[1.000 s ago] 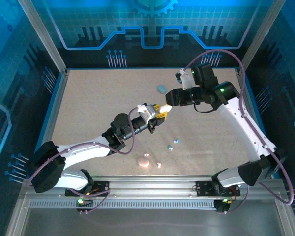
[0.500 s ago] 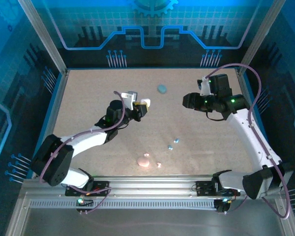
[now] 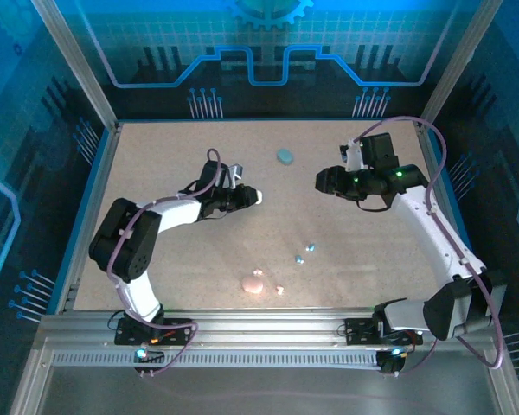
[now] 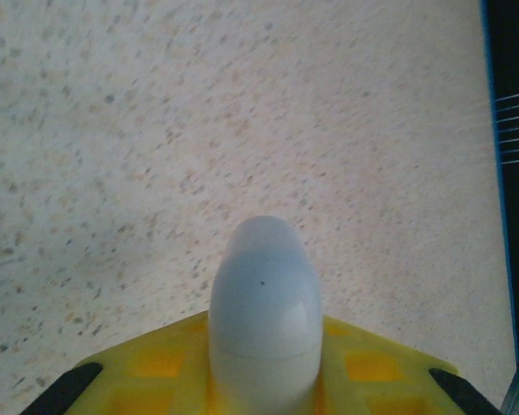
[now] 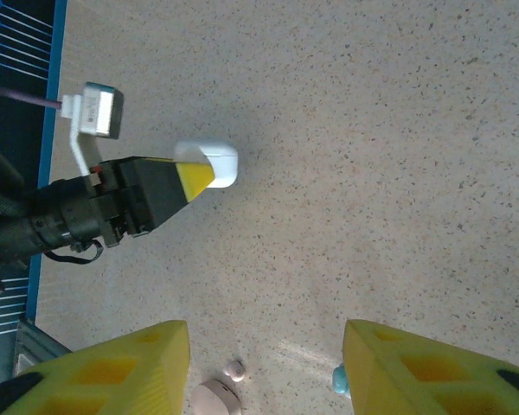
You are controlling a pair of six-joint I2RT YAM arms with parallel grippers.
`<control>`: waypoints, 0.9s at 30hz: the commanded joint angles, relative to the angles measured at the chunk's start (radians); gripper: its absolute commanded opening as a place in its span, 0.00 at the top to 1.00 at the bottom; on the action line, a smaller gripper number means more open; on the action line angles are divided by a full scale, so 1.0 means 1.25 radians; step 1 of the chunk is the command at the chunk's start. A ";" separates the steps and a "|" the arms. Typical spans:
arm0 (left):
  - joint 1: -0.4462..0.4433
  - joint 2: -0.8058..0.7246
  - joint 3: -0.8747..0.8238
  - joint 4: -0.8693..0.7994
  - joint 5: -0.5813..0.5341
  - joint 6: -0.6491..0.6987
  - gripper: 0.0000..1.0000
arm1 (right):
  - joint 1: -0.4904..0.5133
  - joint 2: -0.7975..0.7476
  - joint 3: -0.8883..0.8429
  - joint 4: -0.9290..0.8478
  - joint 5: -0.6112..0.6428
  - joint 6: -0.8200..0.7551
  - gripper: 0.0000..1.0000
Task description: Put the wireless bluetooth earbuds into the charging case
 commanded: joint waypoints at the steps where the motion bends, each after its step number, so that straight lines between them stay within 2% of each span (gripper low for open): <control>1: 0.006 0.037 0.047 -0.074 0.044 -0.011 0.74 | -0.007 0.009 -0.013 0.008 -0.025 0.014 0.49; 10: 0.021 0.106 0.089 -0.113 0.039 -0.007 0.73 | 0.003 0.022 -0.019 0.007 -0.026 0.020 0.49; 17: 0.038 0.104 0.080 -0.139 0.000 -0.001 0.70 | 0.013 0.034 -0.013 0.006 -0.025 0.023 0.49; 27: 0.049 0.057 0.085 -0.227 -0.091 0.056 0.48 | 0.035 0.054 0.005 0.004 -0.033 0.005 0.49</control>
